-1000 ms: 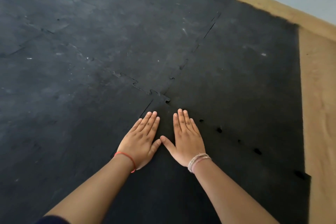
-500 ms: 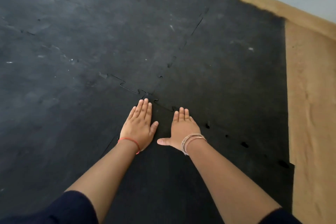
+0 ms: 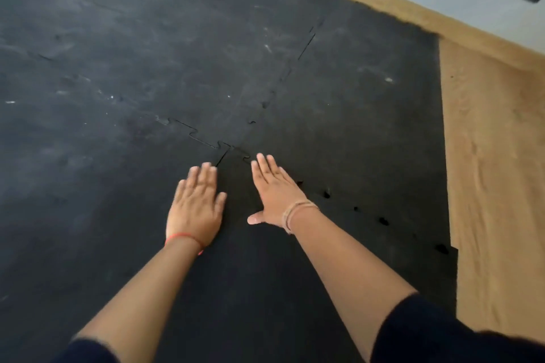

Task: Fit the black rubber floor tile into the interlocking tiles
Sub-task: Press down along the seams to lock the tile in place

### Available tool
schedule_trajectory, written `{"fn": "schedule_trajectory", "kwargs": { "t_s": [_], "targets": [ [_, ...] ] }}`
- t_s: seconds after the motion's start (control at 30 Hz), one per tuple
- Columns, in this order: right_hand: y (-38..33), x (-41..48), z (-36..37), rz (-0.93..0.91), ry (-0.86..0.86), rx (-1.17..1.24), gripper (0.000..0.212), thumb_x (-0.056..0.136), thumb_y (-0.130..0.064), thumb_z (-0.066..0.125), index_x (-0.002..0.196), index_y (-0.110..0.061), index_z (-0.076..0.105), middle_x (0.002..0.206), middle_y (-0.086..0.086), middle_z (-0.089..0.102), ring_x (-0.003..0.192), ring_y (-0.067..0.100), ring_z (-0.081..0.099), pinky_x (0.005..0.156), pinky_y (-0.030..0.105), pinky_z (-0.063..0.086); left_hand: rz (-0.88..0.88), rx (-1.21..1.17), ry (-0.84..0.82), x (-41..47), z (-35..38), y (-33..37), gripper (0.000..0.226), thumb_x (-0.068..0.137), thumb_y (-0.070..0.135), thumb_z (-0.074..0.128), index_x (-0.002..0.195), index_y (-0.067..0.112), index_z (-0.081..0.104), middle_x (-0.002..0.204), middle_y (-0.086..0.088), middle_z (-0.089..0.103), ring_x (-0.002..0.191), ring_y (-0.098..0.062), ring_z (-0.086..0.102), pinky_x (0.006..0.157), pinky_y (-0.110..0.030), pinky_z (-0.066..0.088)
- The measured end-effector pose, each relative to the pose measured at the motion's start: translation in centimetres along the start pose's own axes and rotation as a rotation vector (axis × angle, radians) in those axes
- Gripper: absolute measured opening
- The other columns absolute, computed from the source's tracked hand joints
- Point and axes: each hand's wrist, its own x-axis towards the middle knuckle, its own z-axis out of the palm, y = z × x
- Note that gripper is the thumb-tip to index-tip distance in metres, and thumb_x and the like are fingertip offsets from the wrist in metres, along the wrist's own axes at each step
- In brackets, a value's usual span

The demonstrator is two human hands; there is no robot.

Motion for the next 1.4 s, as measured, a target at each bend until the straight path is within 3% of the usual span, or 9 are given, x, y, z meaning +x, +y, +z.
{"fn": "schedule_trajectory", "kwargs": {
  "t_s": [0.1, 0.4, 0.53, 0.6, 0.73, 1.07, 1.17, 1.27, 1.4],
  "targets": [
    [-1.4, 3.5, -2.1, -0.055, -0.134, -0.175, 0.14, 0.055, -0.047, 0.082, 0.141, -0.003, -0.019, 0.153, 0.012, -0.023, 0.141, 0.025, -0.02, 0.115, 0.037, -0.004, -0.217, 0.004, 0.057, -0.8, 0.5, -0.5, 0.061, 0.095, 0.038, 0.019, 0.143, 0.006, -0.001, 0.156, -0.011, -0.003, 0.142, -0.022, -0.008, 0.116, -0.038, -0.001],
    [-1.3, 5.8, -2.6, -0.065, -0.307, -0.213, 0.144, 0.053, -0.041, 0.085, 0.139, -0.004, -0.023, 0.152, 0.014, -0.026, 0.141, 0.026, -0.019, 0.117, 0.037, -0.002, -0.207, 0.069, 0.042, -0.3, 0.7, -0.1, 0.058, 0.094, 0.038, 0.012, 0.142, 0.014, -0.009, 0.154, -0.009, -0.012, 0.139, -0.021, -0.017, 0.115, -0.04, -0.004],
    [-1.0, 5.6, -2.6, -0.053, -0.259, -0.108, 0.14, 0.054, -0.042, 0.085, 0.142, -0.01, -0.019, 0.154, 0.007, -0.023, 0.141, 0.022, -0.019, 0.117, 0.038, -0.001, -0.208, 0.095, 0.023, 0.0, 0.6, -0.2, 0.059, 0.094, 0.038, 0.013, 0.143, 0.012, -0.006, 0.155, -0.011, -0.009, 0.141, -0.024, -0.013, 0.114, -0.04, -0.004],
    [0.2, 4.1, -1.5, 0.003, -0.154, 0.009, 0.131, 0.06, -0.051, 0.077, 0.144, -0.012, -0.015, 0.155, 0.007, -0.019, 0.142, 0.022, -0.017, 0.117, 0.038, 0.0, -0.078, 0.145, 0.01, 0.1, 0.5, -0.3, 0.06, 0.093, 0.04, 0.008, 0.143, 0.011, -0.007, 0.154, -0.01, -0.013, 0.14, -0.024, -0.017, 0.114, -0.037, -0.007],
    [1.0, -2.3, 3.7, 0.194, 0.163, 0.119, 0.102, 0.078, -0.073, 0.033, 0.145, -0.008, -0.008, 0.156, 0.009, -0.013, 0.143, 0.02, -0.013, 0.114, 0.033, -0.006, 0.289, 0.173, -0.181, 1.0, 0.5, 2.1, 0.063, 0.092, 0.046, 0.0, 0.141, 0.011, -0.014, 0.15, -0.004, -0.022, 0.136, -0.015, -0.024, 0.111, -0.03, -0.013],
    [1.8, -2.6, 3.5, 0.263, 0.014, 0.069, 0.112, 0.073, -0.076, 0.041, 0.144, -0.002, -0.003, 0.156, 0.016, -0.004, 0.144, 0.026, -0.004, 0.115, 0.038, 0.005, 0.28, 0.213, -0.202, 1.7, 2.4, 5.2, 0.057, 0.097, 0.038, 0.011, 0.14, 0.014, -0.018, 0.153, -0.001, -0.02, 0.138, -0.013, -0.021, 0.113, -0.03, -0.009],
    [2.5, -2.4, 2.9, 0.225, -0.022, 0.13, 0.101, 0.081, -0.065, 0.043, 0.144, -0.004, -0.007, 0.156, 0.014, -0.01, 0.143, 0.025, -0.009, 0.115, 0.037, 0.001, 0.276, 0.233, -0.258, 1.9, 1.7, 5.5, 0.056, 0.097, 0.037, 0.011, 0.14, 0.015, -0.018, 0.152, -0.001, -0.022, 0.138, -0.013, -0.022, 0.113, -0.031, -0.009],
    [3.4, -4.1, 3.6, 0.232, 0.075, 0.22, 0.086, 0.089, -0.055, 0.038, 0.145, -0.007, -0.008, 0.156, 0.011, -0.014, 0.143, 0.022, -0.013, 0.115, 0.035, -0.003, 0.206, 0.209, -0.356, 2.4, 1.0, 6.2, 0.058, 0.097, 0.038, 0.014, 0.141, 0.014, -0.015, 0.153, -0.002, -0.021, 0.138, -0.014, -0.021, 0.114, -0.033, -0.007],
    [4.8, -9.0, 6.7, 0.487, 0.228, 0.246, 0.108, 0.076, -0.076, 0.032, 0.143, -0.005, -0.014, 0.154, 0.012, -0.019, 0.141, 0.024, -0.018, 0.113, 0.036, -0.008, 0.224, 0.182, -0.361, 0.9, 1.9, 8.9, 0.066, 0.095, 0.044, 0.019, 0.141, 0.009, -0.014, 0.153, -0.007, -0.021, 0.138, -0.017, -0.022, 0.113, -0.033, -0.01]
  ]
}}
